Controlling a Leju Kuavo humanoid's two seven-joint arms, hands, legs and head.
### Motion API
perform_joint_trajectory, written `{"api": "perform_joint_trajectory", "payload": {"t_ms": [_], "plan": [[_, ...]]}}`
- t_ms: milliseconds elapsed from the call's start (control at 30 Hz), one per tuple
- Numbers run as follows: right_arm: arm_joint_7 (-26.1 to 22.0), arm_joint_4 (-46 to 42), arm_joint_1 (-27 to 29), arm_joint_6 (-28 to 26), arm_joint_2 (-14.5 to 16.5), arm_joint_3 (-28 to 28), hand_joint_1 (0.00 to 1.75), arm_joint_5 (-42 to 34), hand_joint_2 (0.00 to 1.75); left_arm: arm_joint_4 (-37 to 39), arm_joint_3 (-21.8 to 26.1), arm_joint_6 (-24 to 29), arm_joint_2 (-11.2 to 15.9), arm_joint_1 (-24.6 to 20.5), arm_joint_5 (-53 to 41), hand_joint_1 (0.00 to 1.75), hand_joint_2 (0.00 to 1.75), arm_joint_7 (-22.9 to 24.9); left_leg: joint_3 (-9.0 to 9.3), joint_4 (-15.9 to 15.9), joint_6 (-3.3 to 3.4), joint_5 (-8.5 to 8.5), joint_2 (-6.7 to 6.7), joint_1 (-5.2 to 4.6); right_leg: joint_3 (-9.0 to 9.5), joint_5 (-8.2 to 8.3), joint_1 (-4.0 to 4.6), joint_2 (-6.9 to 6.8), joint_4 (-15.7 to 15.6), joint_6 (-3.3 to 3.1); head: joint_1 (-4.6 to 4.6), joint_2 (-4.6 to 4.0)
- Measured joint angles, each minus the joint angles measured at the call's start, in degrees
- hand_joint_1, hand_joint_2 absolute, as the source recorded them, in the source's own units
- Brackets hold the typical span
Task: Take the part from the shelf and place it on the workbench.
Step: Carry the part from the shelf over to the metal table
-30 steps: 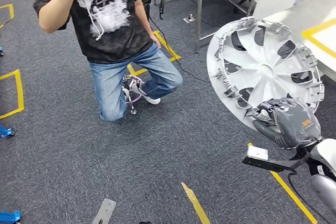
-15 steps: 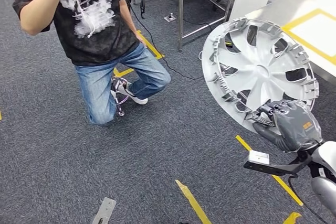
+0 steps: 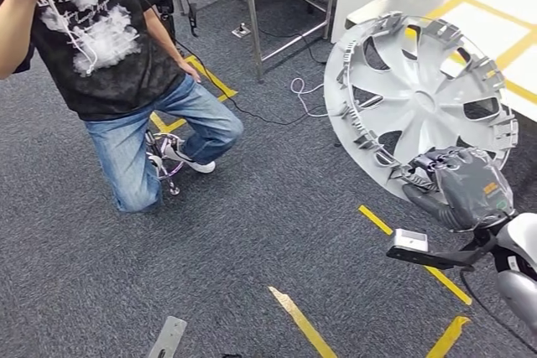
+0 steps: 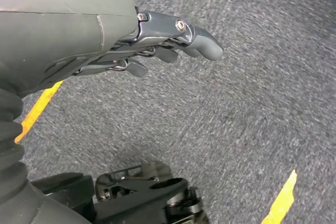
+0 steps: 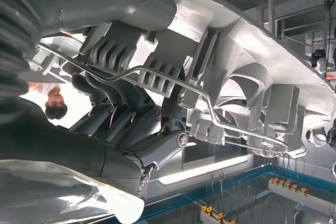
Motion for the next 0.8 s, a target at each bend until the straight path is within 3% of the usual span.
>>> {"api": "perform_joint_trajectory", "payload": {"t_ms": [33, 100, 167, 200, 267, 333, 433, 467, 500, 533, 600, 667, 700, 800], "plan": [[-0.01, 0.00, -0.19, 0.03, 0.01, 0.16, 1.75, -0.01, 1.75, 0.00, 0.00, 0.00, 0.00, 0.00, -0.01, 0.00, 1.75, 0.00, 0.53, -1.38, 0.13, 1.43, -0.08, 0.01, 0.04, -0.01, 0.00, 0.47, 0.02, 0.00, 0.00, 0.00], [-0.02, 0.00, -0.48, 0.11, 0.01, 0.34, 1.75, -0.06, 1.75, 0.00, 0.00, 0.00, 0.02, -0.03, -0.01, 0.00, 1.75, 0.00, 3.48, -8.53, 0.55, 5.67, -1.12, 0.06, 0.09, -0.05, -0.02, 1.32, 0.05, 0.05, 0.01, 0.00], [-0.02, 0.01, -0.69, 0.19, 0.02, 0.45, 1.75, -0.12, 1.75, 0.00, 0.00, 0.01, 0.04, -0.05, -0.01, 0.00, 1.75, 0.00, 5.89, -14.49, 0.85, 7.77, -2.60, 0.17, -0.24, -0.05, 0.03, 2.12, 0.23, 0.35, 0.02, 0.00], [-0.01, 0.02, -0.78, 0.21, 0.03, 0.50, 1.75, -0.14, 1.75, 0.00, 0.00, 0.02, 0.06, -0.05, -0.01, 0.00, 1.75, 0.00, 6.31, -15.66, 0.93, 7.81, -3.03, 0.16, -0.49, 0.01, 0.00, 2.46, 0.25, 0.60, 0.02, 0.00], [0.07, 0.02, -0.87, 0.25, 0.03, 0.55, 1.75, -0.22, 1.75, 0.00, 0.00, 0.07, 0.04, -0.11, -0.01, 0.00, 1.75, 0.00, 6.41, -16.19, 1.21, 7.72, -2.61, 0.11, -0.87, 0.09, -0.19, 2.91, 0.21, 1.23, 0.02, 0.00], [0.13, 0.02, -0.98, 0.26, -0.01, 0.54, 1.75, -0.33, 1.75, 0.00, 0.00, 0.10, -0.01, -0.24, -0.01, 0.00, 1.75, -0.01, 6.58, -16.70, 1.82, 7.99, -1.91, 0.23, -1.82, -1.11, -0.20, 1.80, 1.70, 1.71, 0.19, 0.00], [0.14, 0.03, -1.20, 0.27, -0.03, 0.72, 1.75, -0.42, 1.75, 0.00, 0.00, 0.10, -0.07, -0.29, -0.01, 0.00, 1.75, -0.02, 6.65, -16.94, 2.44, 8.04, -0.77, 0.23, -6.43, -5.86, -0.12, -0.17, 11.34, 2.21, 0.39, 0.00], [0.13, 0.03, -1.20, 0.27, -0.02, 0.81, 1.75, -0.43, 1.75, 0.00, 0.00, 0.10, -0.07, -0.27, -0.01, 0.00, 1.75, -0.02, 6.65, -16.93, 2.49, 8.00, -0.36, 0.21, -7.94, -6.86, -0.14, -0.30, 14.47, 2.39, 0.38, 0.00], [0.14, 0.04, -1.20, 0.27, -0.02, 0.89, 1.75, -0.45, 1.75, 0.00, 0.00, 0.11, -0.07, -0.26, -0.01, 0.00, 1.75, -0.02, 6.67, -16.92, 2.52, 7.96, 0.04, 0.20, -8.60, -6.86, -0.16, -0.38, 15.81, 2.55, 0.37, 0.00], [0.17, 0.04, -1.20, 0.27, -0.02, 0.92, 1.75, -0.46, 1.75, 0.00, 0.00, 0.11, -0.08, -0.27, -0.01, 0.00, 1.75, -0.02, 6.69, -16.91, 2.51, 7.92, 0.41, 0.22, -8.22, -5.86, -0.19, -0.52, 14.99, 2.67, 0.38, 0.00], [0.33, 0.03, -1.21, 0.26, -0.02, 0.91, 1.75, -0.51, 1.75, 0.00, 0.00, 0.11, -0.14, -0.31, 0.01, 0.00, 1.75, -0.02, 6.85, -16.85, 2.30, 7.75, 1.05, 0.25, -4.61, -2.21, -0.26, -1.71, 7.87, 2.84, 0.39, 0.00], [0.52, 0.02, -1.27, 0.23, -0.02, 0.90, 1.75, -0.54, 1.75, 0.00, 0.00, 0.13, -0.16, -0.30, 0.05, 0.00, 1.75, -0.03, 6.87, -16.59, 1.79, 7.53, 1.55, -0.04, -1.15, -0.26, -0.02, -3.14, 1.54, 2.54, 0.41, 0.00], [0.57, 0.02, -1.25, 0.22, -0.02, 0.88, 1.75, -0.56, 1.75, 0.00, 0.00, 0.14, -0.15, -0.28, 0.09, 0.00, 1.75, -0.03, 6.85, -16.47, 1.56, 7.50, 1.83, -0.20, -0.53, -0.19, 0.12, -3.40, 0.40, 2.26, 0.39, 0.00], [0.62, 0.01, -1.13, 0.21, -0.02, 0.88, 1.75, -0.60, 1.75, 0.00, 0.00, 0.17, -0.11, -0.33, 0.19, 0.00, 1.75, -0.04, 6.86, -16.09, 0.96, 7.12, 2.51, -0.20, -0.50, -0.04, 0.18, -2.31, 0.34, 1.18, 0.33, 0.00]]}}
